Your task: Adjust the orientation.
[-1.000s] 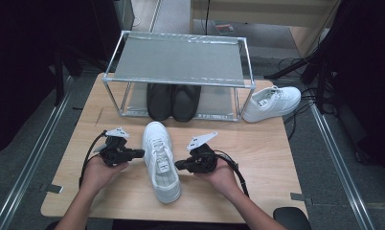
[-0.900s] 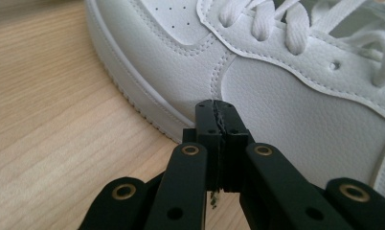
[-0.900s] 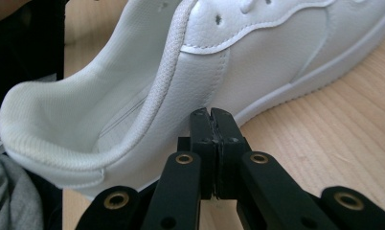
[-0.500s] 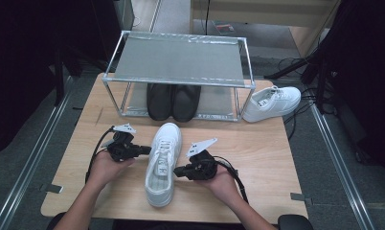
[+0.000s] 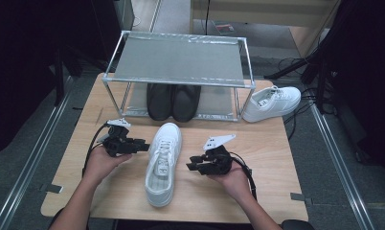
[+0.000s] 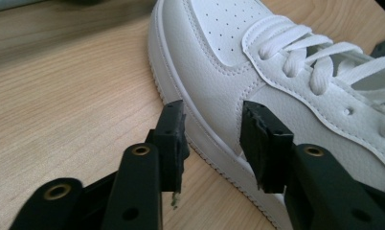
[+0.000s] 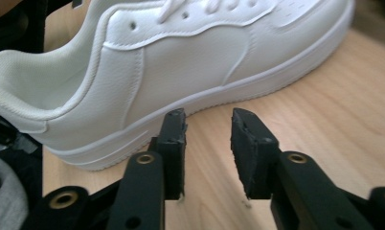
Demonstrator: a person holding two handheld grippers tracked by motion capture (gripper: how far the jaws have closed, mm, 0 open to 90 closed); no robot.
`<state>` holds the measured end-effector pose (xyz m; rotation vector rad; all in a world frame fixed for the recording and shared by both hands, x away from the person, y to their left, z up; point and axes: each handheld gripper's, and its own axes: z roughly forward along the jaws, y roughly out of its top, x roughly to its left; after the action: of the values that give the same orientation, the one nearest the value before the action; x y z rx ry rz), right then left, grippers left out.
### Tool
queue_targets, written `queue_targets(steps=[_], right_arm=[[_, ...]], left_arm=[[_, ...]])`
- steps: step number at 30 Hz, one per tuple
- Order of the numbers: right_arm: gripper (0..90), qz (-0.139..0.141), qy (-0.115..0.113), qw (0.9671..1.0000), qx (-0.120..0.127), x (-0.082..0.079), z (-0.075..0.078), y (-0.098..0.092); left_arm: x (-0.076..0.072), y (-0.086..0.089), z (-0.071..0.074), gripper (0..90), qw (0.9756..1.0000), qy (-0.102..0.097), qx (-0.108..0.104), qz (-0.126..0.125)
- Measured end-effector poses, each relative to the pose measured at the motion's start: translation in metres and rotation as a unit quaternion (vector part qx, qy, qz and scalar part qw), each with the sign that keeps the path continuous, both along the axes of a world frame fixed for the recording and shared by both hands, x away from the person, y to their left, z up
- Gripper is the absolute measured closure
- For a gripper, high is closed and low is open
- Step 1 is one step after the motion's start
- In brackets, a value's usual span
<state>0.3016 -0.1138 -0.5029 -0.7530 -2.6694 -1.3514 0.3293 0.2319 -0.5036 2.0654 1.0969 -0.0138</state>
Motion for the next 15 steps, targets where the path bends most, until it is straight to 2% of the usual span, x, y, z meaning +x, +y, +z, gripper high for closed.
queue_targets(steps=[2, 6, 9, 15], right_arm=[[64.0, -0.008, -0.005, 0.9999, 0.006, 0.001, 0.002, -0.005], [59.5, -0.014, -0.020, 0.9997, 0.007, 0.005, 0.003, -0.015], [58.1, -0.023, -0.017, 0.9996, 0.001, 0.009, 0.003, -0.022], [58.1, -0.043, -0.020, 0.9989, -0.002, 0.017, 0.008, -0.038]], left_arm=[[0.000, -0.002, 0.001, 57.2, 0.9999, -0.007, 0.014, -0.006], [-0.001, -0.003, 0.002, 52.5, 0.9997, -0.015, 0.016, -0.008], [-0.001, -0.002, 0.002, 49.3, 0.9996, -0.022, 0.014, -0.007], [0.000, -0.002, 0.001, 45.2, 0.9996, -0.020, 0.016, -0.006]])
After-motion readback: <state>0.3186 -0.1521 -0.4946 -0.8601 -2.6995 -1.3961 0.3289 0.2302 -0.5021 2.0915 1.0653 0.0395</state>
